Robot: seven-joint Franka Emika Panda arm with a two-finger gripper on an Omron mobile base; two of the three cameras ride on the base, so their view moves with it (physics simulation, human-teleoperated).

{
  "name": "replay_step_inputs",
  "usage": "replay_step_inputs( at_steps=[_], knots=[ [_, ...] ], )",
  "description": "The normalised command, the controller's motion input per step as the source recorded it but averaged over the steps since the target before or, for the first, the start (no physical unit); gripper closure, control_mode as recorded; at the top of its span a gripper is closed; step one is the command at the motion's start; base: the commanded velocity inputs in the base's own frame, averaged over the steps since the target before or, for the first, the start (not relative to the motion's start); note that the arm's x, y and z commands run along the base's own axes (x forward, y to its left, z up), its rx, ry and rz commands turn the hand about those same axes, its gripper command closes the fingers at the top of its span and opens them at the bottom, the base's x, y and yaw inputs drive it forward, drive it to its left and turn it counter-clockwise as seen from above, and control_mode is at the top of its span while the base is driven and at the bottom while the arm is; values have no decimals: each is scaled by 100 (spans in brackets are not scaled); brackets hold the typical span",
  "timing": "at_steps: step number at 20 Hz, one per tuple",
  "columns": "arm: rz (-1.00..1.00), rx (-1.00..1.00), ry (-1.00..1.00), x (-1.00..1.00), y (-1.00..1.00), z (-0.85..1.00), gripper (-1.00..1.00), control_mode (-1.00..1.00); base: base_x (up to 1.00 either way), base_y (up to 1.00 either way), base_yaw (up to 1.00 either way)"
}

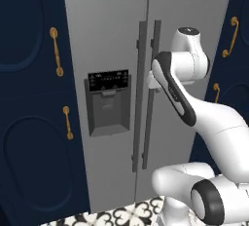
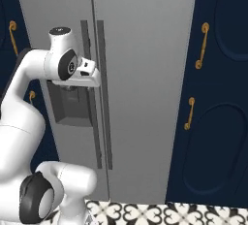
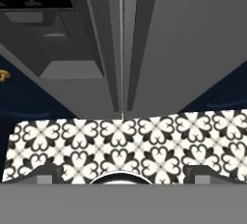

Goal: Take the strawberry from the fridge and place it on top of the pancake, located on the dining counter.

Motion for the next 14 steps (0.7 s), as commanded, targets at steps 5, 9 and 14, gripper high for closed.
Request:
replay_step_inputs(
  at_steps=[5, 9, 14],
  knots=[
    [0, 0, 0, 0, 0, 0, -100, 100, -5, -7, 6],
    [0, 0, 0, 0, 0, 0, -100, 100, -28, -25, 0],
    [0, 1, 0, -2, -1, 0, -100, -100, -15, -8, 0]
  ],
)
